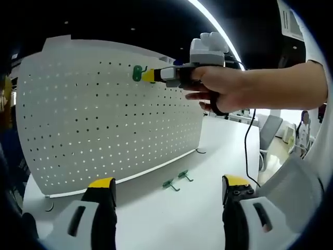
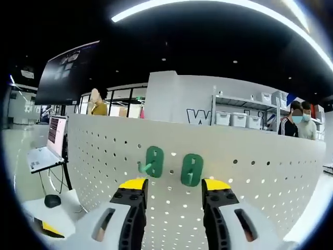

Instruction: Insert the hook assembly into the mounting plate slot until the hook locks in place.

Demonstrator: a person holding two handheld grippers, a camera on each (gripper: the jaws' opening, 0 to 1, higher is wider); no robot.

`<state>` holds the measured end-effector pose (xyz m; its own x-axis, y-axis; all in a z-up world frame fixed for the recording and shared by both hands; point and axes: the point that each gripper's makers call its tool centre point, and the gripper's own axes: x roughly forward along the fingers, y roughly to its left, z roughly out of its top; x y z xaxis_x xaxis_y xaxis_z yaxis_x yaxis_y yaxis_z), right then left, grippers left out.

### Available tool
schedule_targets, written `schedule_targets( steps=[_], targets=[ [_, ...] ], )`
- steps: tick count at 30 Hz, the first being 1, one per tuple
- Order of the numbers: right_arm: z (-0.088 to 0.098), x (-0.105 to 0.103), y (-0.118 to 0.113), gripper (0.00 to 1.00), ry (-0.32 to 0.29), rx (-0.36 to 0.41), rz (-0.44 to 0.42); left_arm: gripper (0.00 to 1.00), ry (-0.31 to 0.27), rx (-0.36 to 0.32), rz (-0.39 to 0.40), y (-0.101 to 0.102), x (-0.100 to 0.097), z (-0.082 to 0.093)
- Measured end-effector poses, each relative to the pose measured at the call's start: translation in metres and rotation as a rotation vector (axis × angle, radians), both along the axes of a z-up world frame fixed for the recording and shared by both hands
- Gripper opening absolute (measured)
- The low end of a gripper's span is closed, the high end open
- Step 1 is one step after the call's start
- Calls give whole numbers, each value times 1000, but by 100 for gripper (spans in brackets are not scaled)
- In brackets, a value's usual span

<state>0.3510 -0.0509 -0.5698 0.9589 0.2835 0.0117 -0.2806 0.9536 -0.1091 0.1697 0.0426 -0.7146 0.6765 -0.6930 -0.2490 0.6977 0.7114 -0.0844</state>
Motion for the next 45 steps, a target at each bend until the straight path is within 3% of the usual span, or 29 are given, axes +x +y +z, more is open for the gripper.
schedule_targets(
  steps=[7,16,28,39,45],
  targets=[
    [-6,-3,5,55,14,23,28,86,0,9,0,2,-1,-1],
    [-4,-7,4,55,8,32,54,86,-4,16,-4,1,-1,0],
    [-7,-38,14,59,-29,95,308,87,-14,23,-19,-2,-2,1],
    [-16,-49,21,61,-16,79,354,87,-23,26,-14,0,1,4],
    [-31,-64,14,61,14,70,383,88,-21,30,-10,2,1,1]
  ],
)
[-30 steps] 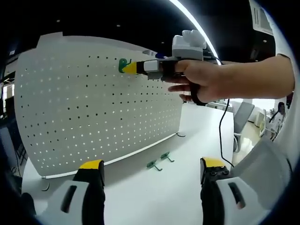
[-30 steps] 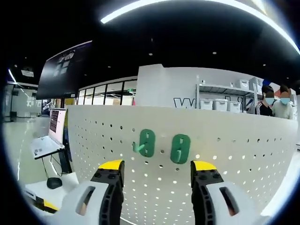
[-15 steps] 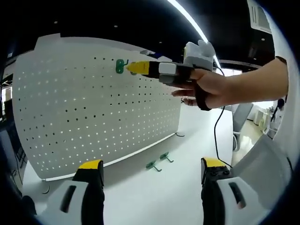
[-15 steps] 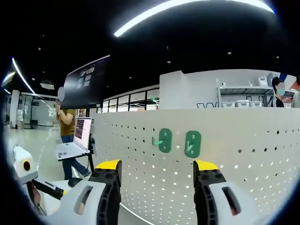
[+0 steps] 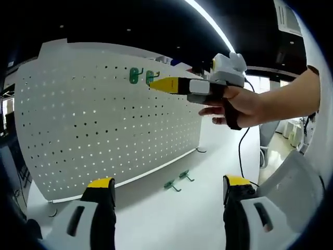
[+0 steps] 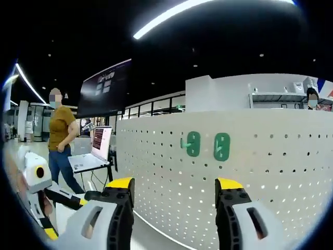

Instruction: Insert the hook assembly into the mounting plate slot until the hook locks in place.

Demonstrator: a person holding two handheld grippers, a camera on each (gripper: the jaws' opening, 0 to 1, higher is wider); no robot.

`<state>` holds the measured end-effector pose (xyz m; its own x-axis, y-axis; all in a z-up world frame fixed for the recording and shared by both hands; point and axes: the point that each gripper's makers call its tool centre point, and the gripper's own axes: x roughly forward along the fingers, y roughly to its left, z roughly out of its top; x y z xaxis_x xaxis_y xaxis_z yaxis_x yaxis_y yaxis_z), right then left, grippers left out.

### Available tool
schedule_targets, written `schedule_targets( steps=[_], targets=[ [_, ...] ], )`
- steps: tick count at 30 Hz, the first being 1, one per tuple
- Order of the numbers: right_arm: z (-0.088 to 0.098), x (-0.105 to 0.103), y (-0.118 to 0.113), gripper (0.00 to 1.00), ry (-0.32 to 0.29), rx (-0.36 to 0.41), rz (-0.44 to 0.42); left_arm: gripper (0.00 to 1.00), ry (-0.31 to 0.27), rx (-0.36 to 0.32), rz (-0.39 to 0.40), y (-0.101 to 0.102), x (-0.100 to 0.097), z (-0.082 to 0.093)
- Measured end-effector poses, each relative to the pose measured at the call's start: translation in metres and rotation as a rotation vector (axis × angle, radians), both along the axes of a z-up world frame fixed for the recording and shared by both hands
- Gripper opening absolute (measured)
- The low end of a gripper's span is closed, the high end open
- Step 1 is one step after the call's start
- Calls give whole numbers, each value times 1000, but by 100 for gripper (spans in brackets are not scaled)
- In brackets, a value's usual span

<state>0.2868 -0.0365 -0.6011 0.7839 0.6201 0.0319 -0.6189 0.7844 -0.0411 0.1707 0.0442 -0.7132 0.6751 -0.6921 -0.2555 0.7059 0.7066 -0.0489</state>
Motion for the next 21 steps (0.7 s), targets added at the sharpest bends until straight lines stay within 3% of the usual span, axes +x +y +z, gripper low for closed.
schedule_targets(
  steps=[11,21],
  targets=[
    [-38,-27,-16,61,80,-33,5,88,8,-5,1,2,2,-2],
    [-61,-51,-36,62,135,-42,19,89,24,5,19,11,0,-10]
  ],
)
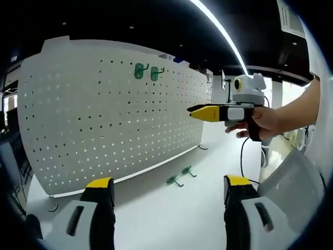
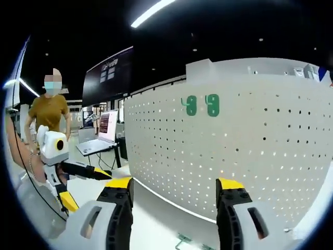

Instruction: Insert the hook assembly into the mounting plate slot until the hook locks in place.

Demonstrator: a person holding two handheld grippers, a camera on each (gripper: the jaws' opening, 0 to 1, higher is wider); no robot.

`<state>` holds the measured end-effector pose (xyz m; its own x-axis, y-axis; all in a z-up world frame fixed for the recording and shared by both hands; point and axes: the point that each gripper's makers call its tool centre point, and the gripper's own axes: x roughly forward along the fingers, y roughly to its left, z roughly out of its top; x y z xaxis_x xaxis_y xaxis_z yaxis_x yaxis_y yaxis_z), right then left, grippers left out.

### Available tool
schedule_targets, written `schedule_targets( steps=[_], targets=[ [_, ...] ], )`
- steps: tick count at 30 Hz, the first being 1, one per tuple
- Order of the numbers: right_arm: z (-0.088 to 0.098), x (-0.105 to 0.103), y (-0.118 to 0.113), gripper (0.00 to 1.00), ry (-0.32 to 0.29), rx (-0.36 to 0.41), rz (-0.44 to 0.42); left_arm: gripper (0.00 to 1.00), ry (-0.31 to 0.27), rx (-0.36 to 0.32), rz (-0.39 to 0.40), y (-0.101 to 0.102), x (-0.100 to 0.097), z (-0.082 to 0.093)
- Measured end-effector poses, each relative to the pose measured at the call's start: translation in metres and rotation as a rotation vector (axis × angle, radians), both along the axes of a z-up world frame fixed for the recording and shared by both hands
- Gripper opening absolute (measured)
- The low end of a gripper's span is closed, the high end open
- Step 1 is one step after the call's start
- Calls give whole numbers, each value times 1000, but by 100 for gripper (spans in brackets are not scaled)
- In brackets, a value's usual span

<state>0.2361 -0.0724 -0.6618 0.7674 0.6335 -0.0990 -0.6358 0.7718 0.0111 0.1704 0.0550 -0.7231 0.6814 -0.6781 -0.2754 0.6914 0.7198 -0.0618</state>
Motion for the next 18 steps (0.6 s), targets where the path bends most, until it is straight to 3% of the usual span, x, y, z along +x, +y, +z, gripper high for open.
schedule_targets(
  steps=[18],
  targets=[
    [-40,-43,-32,64,91,-26,-6,90,21,16,0,6,-5,-10]
  ],
)
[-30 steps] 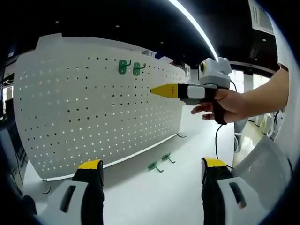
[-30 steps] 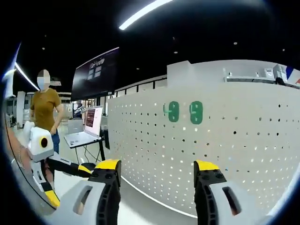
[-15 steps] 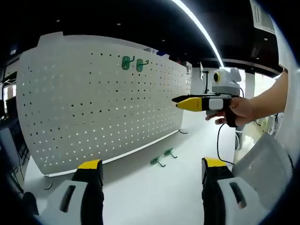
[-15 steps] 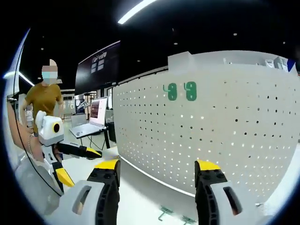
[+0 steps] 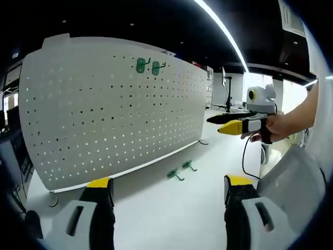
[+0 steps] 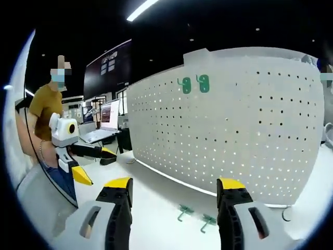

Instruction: Insert the hook assembly into the mounting plate slot until the hook locks in place.

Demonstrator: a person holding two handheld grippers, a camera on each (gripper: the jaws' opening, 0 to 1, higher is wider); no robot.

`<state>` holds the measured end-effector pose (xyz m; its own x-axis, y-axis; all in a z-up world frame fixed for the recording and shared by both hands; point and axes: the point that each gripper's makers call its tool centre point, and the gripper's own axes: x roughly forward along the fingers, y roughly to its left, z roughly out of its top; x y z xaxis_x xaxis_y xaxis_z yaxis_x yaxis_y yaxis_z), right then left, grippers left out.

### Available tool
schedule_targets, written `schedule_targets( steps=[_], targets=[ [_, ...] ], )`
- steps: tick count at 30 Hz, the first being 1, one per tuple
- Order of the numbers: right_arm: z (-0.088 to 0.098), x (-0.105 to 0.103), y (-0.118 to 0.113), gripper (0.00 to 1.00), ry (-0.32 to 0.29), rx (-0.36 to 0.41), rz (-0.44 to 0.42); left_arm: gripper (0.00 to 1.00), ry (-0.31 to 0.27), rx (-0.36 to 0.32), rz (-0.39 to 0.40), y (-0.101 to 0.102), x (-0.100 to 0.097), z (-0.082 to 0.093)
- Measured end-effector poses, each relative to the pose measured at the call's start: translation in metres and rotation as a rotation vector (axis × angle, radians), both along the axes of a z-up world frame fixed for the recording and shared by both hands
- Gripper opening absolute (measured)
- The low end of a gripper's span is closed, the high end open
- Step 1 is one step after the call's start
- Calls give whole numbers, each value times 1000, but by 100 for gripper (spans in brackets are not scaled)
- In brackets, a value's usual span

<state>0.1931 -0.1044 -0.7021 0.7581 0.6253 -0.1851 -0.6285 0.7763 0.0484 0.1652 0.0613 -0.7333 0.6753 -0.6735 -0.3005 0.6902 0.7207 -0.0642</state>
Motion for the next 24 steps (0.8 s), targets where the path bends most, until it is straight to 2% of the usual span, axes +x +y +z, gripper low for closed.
schedule_targets(
  steps=[15,24],
  targets=[
    [-23,-25,-21,63,60,-31,-11,89,24,16,-10,2,-6,-11],
    [-33,-31,-32,63,90,-45,-27,89,40,19,-4,7,-9,-17]
  ],
)
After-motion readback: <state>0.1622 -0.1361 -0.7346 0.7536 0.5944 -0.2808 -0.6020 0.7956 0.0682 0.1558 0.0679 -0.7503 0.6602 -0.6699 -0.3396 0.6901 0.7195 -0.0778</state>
